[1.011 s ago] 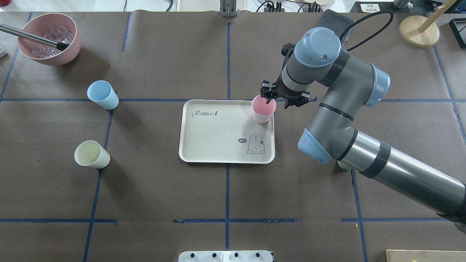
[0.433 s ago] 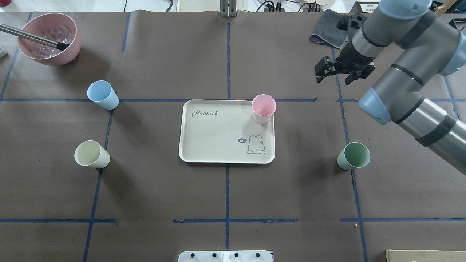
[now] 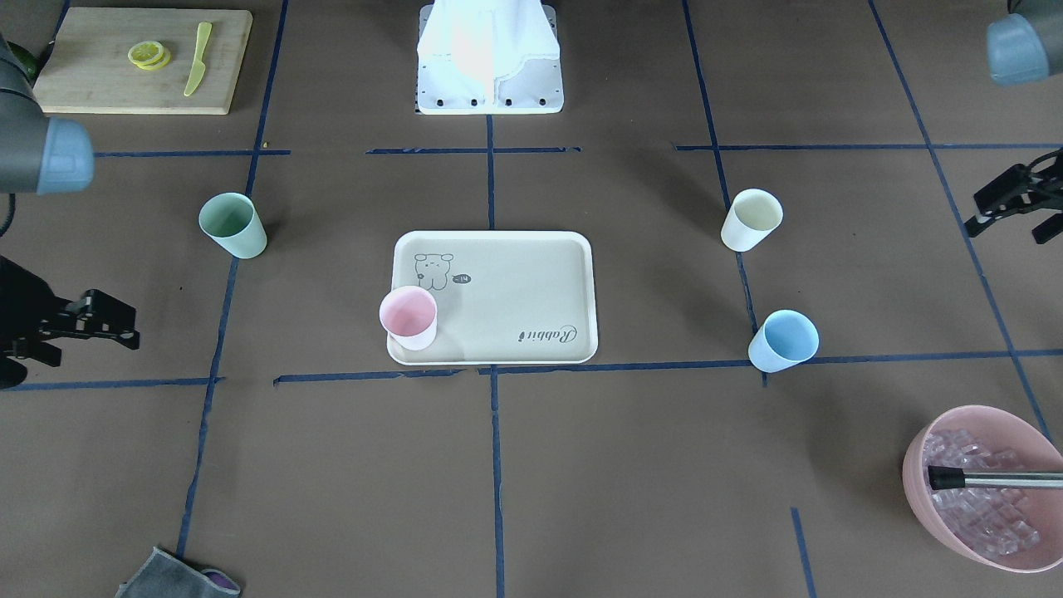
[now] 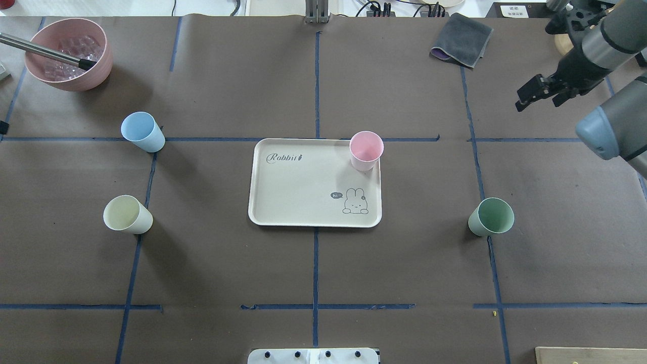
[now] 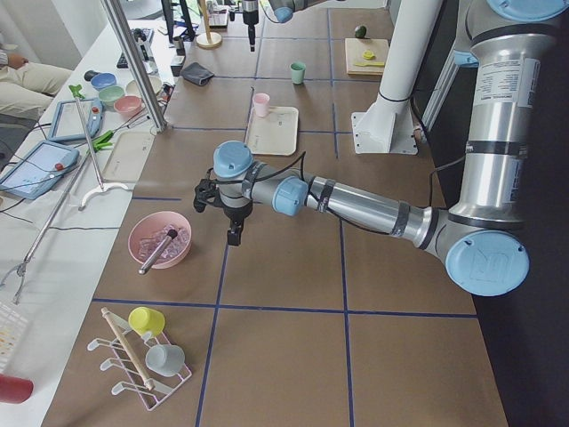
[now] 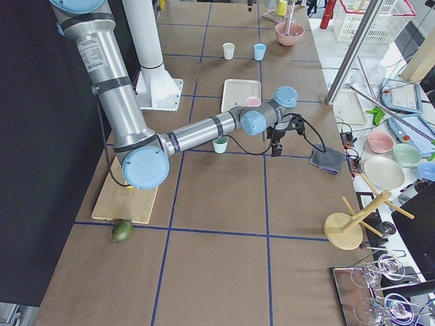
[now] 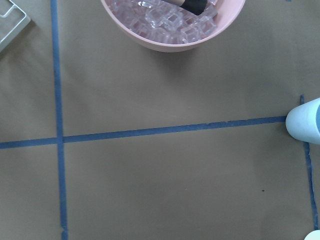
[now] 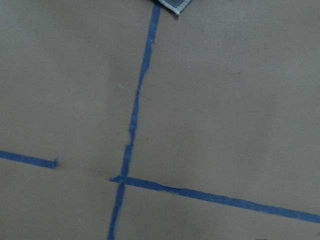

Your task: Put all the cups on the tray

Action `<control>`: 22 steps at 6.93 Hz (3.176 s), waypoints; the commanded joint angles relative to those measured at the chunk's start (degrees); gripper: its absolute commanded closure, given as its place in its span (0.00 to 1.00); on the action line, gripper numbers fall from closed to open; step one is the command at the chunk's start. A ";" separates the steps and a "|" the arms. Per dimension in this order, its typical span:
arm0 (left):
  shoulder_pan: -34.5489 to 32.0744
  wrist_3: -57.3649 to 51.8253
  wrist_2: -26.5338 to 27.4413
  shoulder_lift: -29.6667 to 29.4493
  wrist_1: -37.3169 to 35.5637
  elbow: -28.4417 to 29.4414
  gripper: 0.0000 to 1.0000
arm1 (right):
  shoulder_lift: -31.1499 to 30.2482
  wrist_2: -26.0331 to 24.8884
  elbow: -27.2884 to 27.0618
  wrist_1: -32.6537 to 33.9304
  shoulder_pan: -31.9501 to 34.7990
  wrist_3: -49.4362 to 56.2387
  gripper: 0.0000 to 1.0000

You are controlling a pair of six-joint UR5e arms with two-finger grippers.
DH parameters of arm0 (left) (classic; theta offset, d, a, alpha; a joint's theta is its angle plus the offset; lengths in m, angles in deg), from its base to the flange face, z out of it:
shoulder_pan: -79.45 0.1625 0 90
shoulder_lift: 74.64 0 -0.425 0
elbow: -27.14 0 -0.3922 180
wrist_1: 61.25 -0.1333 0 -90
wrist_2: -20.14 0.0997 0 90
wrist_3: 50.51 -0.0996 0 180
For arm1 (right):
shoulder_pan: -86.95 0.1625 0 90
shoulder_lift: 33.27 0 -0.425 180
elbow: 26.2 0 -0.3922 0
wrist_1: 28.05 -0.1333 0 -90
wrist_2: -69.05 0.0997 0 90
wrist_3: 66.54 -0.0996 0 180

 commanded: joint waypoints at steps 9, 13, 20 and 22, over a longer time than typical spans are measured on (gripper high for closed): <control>29.52 43.53 15.89 1.70 7.96 -5.62 0.01 | -4.03 0.06 -0.10 -0.51 3.12 7.52 0.01; 30.49 47.02 15.27 1.26 7.87 -5.53 0.83 | -4.03 -0.03 -0.10 -0.59 3.12 7.43 0.01; 32.84 60.27 12.90 -19.06 -8.77 -8.80 1.00 | -4.21 -0.03 -0.10 -0.77 3.12 7.43 0.01; 38.46 67.50 20.06 -27.70 -9.88 -2.05 1.00 | -4.21 -0.03 -0.27 -0.77 3.12 7.35 0.01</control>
